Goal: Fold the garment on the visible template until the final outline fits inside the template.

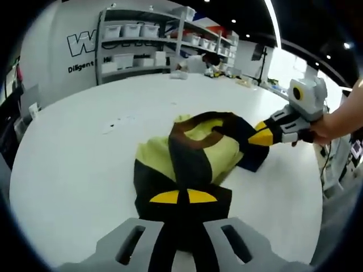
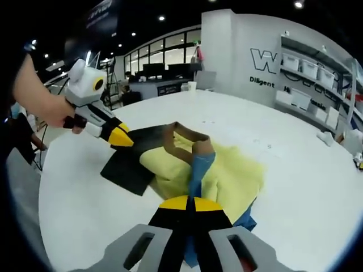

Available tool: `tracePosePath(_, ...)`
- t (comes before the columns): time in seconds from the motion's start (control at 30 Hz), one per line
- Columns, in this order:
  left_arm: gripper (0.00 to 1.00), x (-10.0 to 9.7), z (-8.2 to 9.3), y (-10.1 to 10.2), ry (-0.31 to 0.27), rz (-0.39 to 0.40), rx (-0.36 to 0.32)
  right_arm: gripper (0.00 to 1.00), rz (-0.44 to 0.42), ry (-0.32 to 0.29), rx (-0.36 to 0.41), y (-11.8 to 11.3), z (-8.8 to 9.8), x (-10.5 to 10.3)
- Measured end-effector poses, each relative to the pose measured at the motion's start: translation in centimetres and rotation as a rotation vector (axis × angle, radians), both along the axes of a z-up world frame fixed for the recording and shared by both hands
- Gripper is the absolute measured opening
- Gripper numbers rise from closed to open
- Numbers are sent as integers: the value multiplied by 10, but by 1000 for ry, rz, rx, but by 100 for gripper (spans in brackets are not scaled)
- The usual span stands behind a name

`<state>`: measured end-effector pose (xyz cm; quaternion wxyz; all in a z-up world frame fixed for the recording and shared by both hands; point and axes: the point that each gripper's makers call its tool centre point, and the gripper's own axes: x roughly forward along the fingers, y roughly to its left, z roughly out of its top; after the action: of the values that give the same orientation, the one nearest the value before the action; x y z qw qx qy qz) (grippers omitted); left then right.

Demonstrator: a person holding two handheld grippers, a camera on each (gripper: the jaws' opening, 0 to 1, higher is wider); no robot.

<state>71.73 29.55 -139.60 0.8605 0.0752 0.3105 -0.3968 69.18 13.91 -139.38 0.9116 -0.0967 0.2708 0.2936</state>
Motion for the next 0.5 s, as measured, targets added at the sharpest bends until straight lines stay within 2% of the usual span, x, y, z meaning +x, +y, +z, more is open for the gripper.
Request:
tracePosePath(0.27,1,-6,10,11,-16,12,-6,0,-29,14,2,-14,1,2)
tracePosePath(0.3,1,-7,10,12,-16,12,-4,2,-33,30,31,-11,1,1)
tracePosePath(0.37,1,-8,12,13,-14,14,-3,7,-29,30,30,-9,1,1)
tracePosePath(0.43,1,-9,14,13,-16,16,-3,8,-14,45,36,-4,-2,-1)
tracePosePath(0.5,1,-9,17,13,-22,15,-1,6,4,50,9,-1,-5,-3)
